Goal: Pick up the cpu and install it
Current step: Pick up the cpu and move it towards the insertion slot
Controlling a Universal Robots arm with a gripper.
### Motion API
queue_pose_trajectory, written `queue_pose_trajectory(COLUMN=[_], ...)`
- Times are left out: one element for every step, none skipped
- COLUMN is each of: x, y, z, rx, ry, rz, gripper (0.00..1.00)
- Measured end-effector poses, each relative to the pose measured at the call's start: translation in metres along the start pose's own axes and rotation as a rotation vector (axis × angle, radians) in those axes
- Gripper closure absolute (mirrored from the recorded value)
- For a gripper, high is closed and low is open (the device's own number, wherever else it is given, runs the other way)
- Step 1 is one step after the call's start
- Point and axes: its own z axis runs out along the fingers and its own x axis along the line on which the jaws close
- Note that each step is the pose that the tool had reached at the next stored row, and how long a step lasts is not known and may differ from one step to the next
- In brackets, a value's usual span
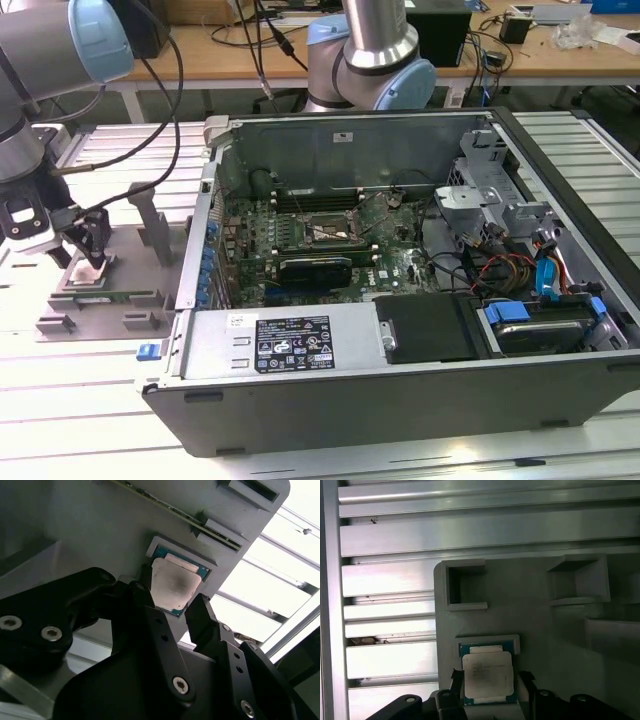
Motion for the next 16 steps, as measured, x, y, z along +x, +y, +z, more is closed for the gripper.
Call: queue_pose_trajectory(x=[0.0,0.0001,0.0002,0.0002,0.0006,0.0011,0.0015,0.0018,0.0019,0.0023,0.0025,0.0025,0.0025,0.0025,0.0026,0.0026], y=[-0.0001,-0.0002,-0.0002,-0.0002,-0.0002,0.0,0.0001,0.0003,0.0006,0.0016,0.0019,0.0019,0.0019,0.002,0.0021,0.0021], z=[0.0017,0.0037,0.0046,0.0048,0.0053,0.0058,0.0061,0.0065,0.0069,0.0076,0.0077,0.0077,0.0077,0.0078,0.0079,0.0079], rx=[-0.0005,-0.0007,-0.0006,-0.0005,-0.0007,-0.0008,-0.0007,-0.0006,-0.0005,-0.0007,-0.0006,-0.0006,-0.0006,-0.0007,-0.0007,-0.0007], ry=[-0.0105,-0.014,-0.014,-0.0139,-0.0142,-0.0144,-0.0142,-0.014,-0.014,-0.0141,-0.0142,-0.014,-0.014,-0.0141,-0.0142,-0.0142], rz=[0.0,-0.001,0.0,0.0,0.0,0.0,0.0,-0.001,0.0,0.0,0.0,-0.001,-0.001,-0.001,0.0,0.0], gripper=[0.46,0.46,0.46,0.46,0.46,0.46,0.46,0.46,0.46,0.46,0.46,0.46,0.46,0.46,0.46,0.46])
